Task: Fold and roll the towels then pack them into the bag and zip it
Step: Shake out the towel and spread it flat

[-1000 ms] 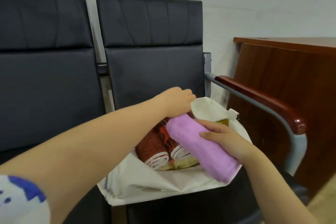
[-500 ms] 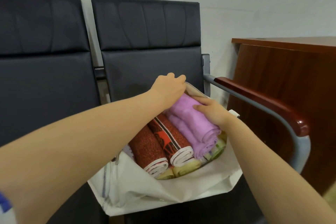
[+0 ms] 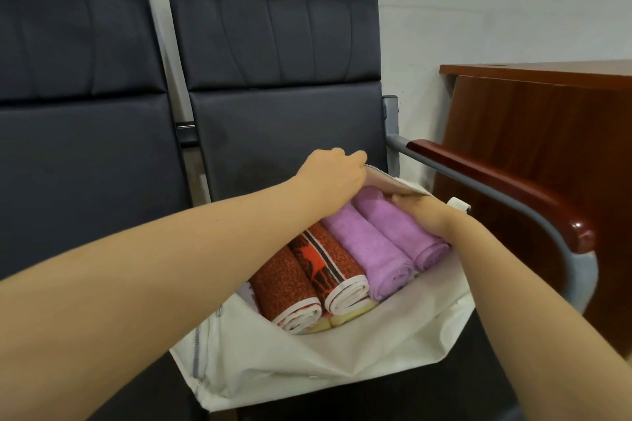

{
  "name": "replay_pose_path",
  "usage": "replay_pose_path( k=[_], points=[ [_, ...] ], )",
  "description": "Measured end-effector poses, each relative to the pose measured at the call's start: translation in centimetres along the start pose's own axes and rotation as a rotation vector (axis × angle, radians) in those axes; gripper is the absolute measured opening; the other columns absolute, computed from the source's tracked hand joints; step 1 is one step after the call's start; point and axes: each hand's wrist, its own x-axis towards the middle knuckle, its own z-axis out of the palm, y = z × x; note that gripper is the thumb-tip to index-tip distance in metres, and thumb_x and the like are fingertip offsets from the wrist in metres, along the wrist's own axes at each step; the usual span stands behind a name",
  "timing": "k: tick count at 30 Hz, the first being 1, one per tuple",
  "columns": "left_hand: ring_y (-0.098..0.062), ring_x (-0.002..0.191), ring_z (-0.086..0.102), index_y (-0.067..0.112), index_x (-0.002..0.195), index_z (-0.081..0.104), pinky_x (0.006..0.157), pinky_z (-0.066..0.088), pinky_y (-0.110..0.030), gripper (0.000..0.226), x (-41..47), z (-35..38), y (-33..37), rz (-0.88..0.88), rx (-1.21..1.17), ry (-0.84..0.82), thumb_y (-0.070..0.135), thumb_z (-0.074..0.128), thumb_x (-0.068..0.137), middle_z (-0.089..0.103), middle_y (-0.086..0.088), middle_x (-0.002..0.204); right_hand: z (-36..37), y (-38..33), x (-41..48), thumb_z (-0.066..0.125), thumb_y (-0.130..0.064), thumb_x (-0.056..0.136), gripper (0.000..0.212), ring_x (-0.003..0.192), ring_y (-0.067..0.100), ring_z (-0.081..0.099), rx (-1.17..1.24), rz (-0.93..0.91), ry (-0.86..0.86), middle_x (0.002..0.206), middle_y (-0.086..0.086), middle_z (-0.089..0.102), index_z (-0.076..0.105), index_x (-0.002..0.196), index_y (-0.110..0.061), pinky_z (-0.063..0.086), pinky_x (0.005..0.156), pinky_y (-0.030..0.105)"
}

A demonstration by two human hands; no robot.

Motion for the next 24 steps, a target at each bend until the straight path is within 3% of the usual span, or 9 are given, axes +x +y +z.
replay_pose_path(
  k=[2,4,7,11,13,15,17,20,24],
  points=[
    [-0.020,0.083,0.045,0.010,0.115,0.051,0.060,0.033,-0.030,0.021,-0.1,0.1,0.6,0.014,-0.017,-0.005,0.006,0.044,0.095,0.043,-0.004,0.119,-0.1,-0.1,-0.6,0.048,-0.035,0.100,0.038,0.114,0.016,0.049,0.153,-0.028,0.051,0.120,-0.003,0.054,0.055,0.134,-0.020,0.034,0.096,0.027],
    [-0.018,0.079,0.042,0.010,0.114,0.052,0.061,0.035,-0.030,0.020,-0.2,0.4,0.7,-0.004,-0.041,-0.003,0.007,0.044,0.095,0.043,-0.004,0.118,0.4,0.1,-0.7,0.052,-0.037,0.097,0.040,0.114,0.017,0.050,0.102,-0.068,0.074,0.125,0.000,0.057,0.056,0.133,-0.022,0.035,0.094,0.027],
    [-0.021,0.088,0.051,0.010,0.116,0.053,0.062,0.037,-0.030,0.022,-0.2,0.5,0.5,-0.035,-0.065,-0.020,0.007,0.046,0.095,0.042,-0.004,0.120,1.5,0.8,0.2,0.043,-0.040,0.101,0.047,0.128,0.025,0.044,-0.386,-0.055,0.057,0.144,0.006,0.046,0.042,0.144,-0.020,0.032,0.107,0.035],
    [-0.019,0.081,0.044,0.010,0.115,0.052,0.062,0.036,-0.030,0.022,-0.1,0.6,0.3,-0.054,-0.070,-0.040,0.006,0.047,0.094,0.041,-0.004,0.122,2.2,-1.1,1.8,0.056,-0.030,0.093,0.049,0.124,0.029,0.047,-0.878,0.011,0.091,0.138,0.008,0.047,0.043,0.139,-0.019,0.041,0.104,0.040],
    [-0.021,0.088,0.050,0.010,0.119,0.050,0.063,0.037,-0.031,0.025,-0.1,0.6,0.1,-0.082,-0.100,-0.041,0.006,0.045,0.095,0.039,-0.005,0.129,3.4,-2.1,1.5,0.053,-0.026,0.094,0.051,0.129,0.031,0.045,-1.047,-0.036,0.157,0.142,0.008,0.043,0.039,0.142,-0.018,0.039,0.107,0.042],
    [-0.025,0.099,0.055,0.011,0.128,0.046,0.063,0.036,-0.032,0.032,-0.1,0.7,-0.3,-0.100,-0.137,-0.035,0.008,0.042,0.096,0.028,-0.004,0.147,4.9,-1.7,0.8,0.039,-0.030,0.100,0.052,0.137,0.032,0.035,-1.014,-0.214,0.264,0.153,0.009,0.033,0.028,0.149,-0.015,0.028,0.114,0.044],
    [-0.026,0.103,0.055,0.012,0.134,0.040,0.063,0.035,-0.034,0.039,-0.2,0.8,-0.4,-0.098,-0.152,-0.037,0.009,0.042,0.095,0.010,0.001,0.159,5.7,-0.4,0.7,0.026,-0.036,0.103,0.055,0.147,0.027,0.015,-0.957,-0.319,0.152,0.161,0.005,0.017,0.016,0.154,-0.019,0.011,0.120,0.045],
    [-0.023,0.102,0.055,0.014,0.137,0.038,0.061,0.036,-0.033,0.044,-0.4,1.2,-0.2,-0.071,-0.165,-0.014,0.011,0.044,0.094,0.002,0.005,0.161,5.0,1.1,1.4,0.015,-0.043,0.104,0.057,0.150,0.022,-0.004,-0.840,-0.144,-0.085,0.163,0.003,-0.002,0.003,0.155,-0.022,-0.002,0.121,0.045],
    [-0.023,0.102,0.057,0.016,0.139,0.036,0.065,0.041,-0.032,0.046,-1.6,1.9,0.3,-0.069,-0.227,0.007,0.014,0.046,0.094,0.006,0.004,0.160,4.9,0.4,0.9,0.015,-0.049,0.102,0.061,0.149,0.024,-0.006,-0.844,-0.070,-0.131,0.163,0.003,-0.006,0.001,0.156,-0.021,0.000,0.120,0.048]
  ],
)
